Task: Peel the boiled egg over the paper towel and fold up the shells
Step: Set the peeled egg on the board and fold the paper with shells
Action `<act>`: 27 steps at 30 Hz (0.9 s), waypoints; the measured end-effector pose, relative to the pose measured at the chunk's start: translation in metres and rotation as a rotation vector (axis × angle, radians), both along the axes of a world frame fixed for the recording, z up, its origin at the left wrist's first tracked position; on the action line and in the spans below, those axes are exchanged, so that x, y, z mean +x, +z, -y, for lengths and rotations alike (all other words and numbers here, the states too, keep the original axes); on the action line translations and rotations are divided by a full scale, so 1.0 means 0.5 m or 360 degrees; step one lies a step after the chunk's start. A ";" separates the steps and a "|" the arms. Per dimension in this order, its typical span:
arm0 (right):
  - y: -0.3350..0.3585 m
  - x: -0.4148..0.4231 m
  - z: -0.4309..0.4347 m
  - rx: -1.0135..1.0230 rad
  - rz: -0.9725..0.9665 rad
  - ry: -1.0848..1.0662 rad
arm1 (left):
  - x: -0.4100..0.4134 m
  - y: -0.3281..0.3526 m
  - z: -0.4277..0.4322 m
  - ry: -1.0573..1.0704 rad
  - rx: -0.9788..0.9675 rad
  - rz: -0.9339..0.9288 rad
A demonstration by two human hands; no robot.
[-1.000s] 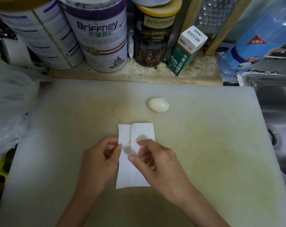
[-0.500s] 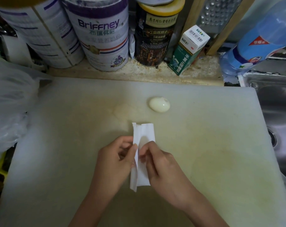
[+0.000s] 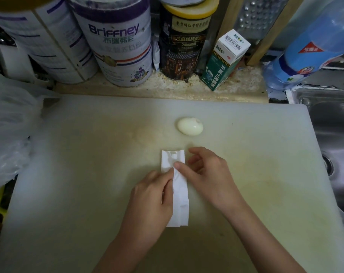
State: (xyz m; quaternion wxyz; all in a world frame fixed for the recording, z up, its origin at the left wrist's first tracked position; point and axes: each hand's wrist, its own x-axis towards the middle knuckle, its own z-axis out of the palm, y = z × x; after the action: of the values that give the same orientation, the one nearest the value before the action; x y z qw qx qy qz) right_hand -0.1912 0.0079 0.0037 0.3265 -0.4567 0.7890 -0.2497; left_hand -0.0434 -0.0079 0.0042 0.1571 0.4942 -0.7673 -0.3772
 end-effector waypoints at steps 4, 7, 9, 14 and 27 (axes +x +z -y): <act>-0.003 0.011 0.046 0.0056 -0.0105 0.0161 | 0.006 -0.002 -0.015 -0.0069 -0.0115 0.0016; -0.011 0.008 0.053 0.0017 -0.0048 0.0197 | 0.022 -0.016 -0.021 -0.0192 -0.0213 0.0020; -0.013 0.006 0.037 -0.0157 -0.0091 0.0309 | 0.033 -0.026 -0.021 -0.0303 -0.0288 0.0056; -0.030 0.005 -0.046 -0.0596 -0.0391 0.0595 | 0.038 -0.039 -0.011 -0.0182 -0.0218 -0.0078; -0.015 0.022 -0.119 -0.0245 -0.0938 0.1061 | 0.065 -0.034 0.041 -0.0734 -0.0726 0.0234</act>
State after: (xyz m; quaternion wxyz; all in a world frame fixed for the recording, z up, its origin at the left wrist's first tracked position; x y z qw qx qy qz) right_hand -0.1801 0.0673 -0.0038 0.1154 -0.7604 0.6373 -0.0482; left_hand -0.0110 -0.0283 -0.0131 0.1184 0.2856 -0.9329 -0.1846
